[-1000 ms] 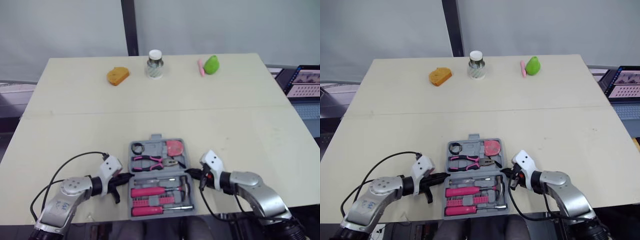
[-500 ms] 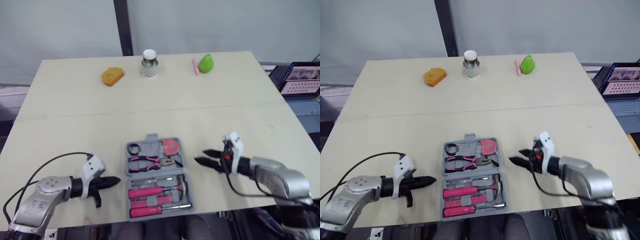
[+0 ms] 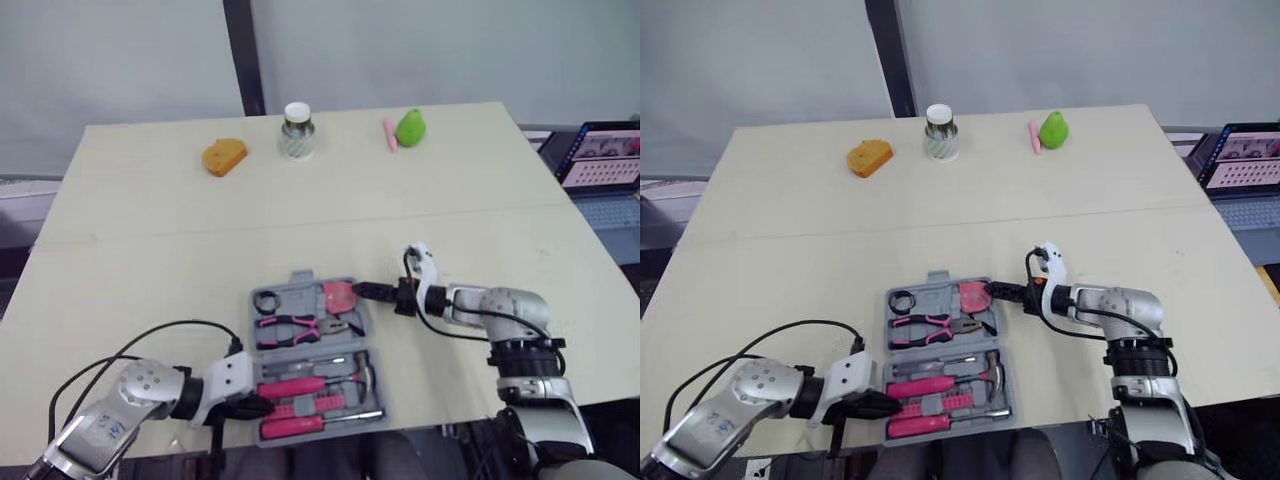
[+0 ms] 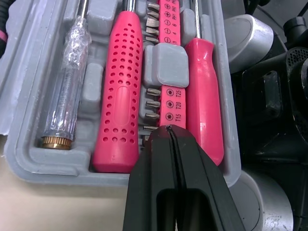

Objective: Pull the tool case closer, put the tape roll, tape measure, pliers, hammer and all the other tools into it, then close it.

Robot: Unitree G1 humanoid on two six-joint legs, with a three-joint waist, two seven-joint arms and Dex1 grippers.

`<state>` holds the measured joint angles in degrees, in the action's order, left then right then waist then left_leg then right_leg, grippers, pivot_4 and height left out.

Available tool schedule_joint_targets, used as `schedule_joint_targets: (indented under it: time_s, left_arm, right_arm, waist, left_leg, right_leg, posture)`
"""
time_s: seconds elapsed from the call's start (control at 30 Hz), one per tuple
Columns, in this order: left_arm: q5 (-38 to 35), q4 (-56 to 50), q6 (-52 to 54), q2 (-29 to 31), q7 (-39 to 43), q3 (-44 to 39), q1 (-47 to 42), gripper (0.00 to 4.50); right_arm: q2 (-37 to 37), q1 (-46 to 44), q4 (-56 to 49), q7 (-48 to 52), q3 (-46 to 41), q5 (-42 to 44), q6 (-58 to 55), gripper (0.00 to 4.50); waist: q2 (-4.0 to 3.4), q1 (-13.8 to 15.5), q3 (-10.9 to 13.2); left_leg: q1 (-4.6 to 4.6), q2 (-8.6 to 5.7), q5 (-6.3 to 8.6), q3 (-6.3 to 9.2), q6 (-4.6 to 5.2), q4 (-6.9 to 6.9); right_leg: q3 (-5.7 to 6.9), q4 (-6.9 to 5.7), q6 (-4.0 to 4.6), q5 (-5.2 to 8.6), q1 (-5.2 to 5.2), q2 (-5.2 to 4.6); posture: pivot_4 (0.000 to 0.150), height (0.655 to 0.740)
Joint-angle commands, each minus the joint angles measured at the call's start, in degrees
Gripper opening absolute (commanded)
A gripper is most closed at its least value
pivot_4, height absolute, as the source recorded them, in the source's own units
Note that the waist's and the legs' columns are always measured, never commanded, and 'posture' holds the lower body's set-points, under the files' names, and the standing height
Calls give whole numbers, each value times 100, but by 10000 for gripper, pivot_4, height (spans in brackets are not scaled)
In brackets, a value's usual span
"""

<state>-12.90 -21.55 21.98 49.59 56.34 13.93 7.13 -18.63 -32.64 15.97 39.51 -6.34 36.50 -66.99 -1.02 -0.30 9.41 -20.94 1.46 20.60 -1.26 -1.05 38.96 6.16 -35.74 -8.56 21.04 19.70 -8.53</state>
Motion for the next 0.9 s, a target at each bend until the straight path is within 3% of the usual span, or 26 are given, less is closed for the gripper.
schedule_joint_targets:
  time_s: [0.03,0.33,0.53,0.67,0.9]
  left_arm:
    - [471,584,72,1,-196,250,204,0]
    - [239,714,30,-65,-298,-53,209,0]
    - [-858,255,832,-249,-306,-1012,350,0]
    - [-1920,-99,1628,-26,-77,-2276,721,0]
    - [-1820,348,1621,370,137,-2926,941,0]
  right_arm:
    - [103,-50,-219,400,59,335,-100,44425]
    - [-142,60,-995,1282,451,462,171,44425]
    - [-909,388,-2194,2110,887,615,383,44425]
    - [-1808,586,-3147,2830,1197,671,603,44425]
    - [-2837,1154,-4033,3495,1369,615,1175,44425]
  waist:
    - [-6,0,-3]
    - [-18,1,-10]
    - [-8,2,-5]
    - [11,6,8]
    - [49,63,29]
  left_leg:
    - [0,0,0,0,0,0]
    - [1,0,0,-2,0,5]
    - [-3,6,0,3,0,10]
    - [-19,8,0,1,0,8]
    - [-17,2,8,3,0,16]
  right_leg:
    - [0,0,0,0,0,0]
    - [-5,-1,0,0,0,0]
    - [-3,-2,0,0,0,4]
    - [-5,0,2,1,16,4]
    - [-3,18,1,1,-1,0]
  posture:
    - [1500,7400]
    - [1500,7400]
    - [1500,7400]
    - [1500,7400]
    - [1500,7400]
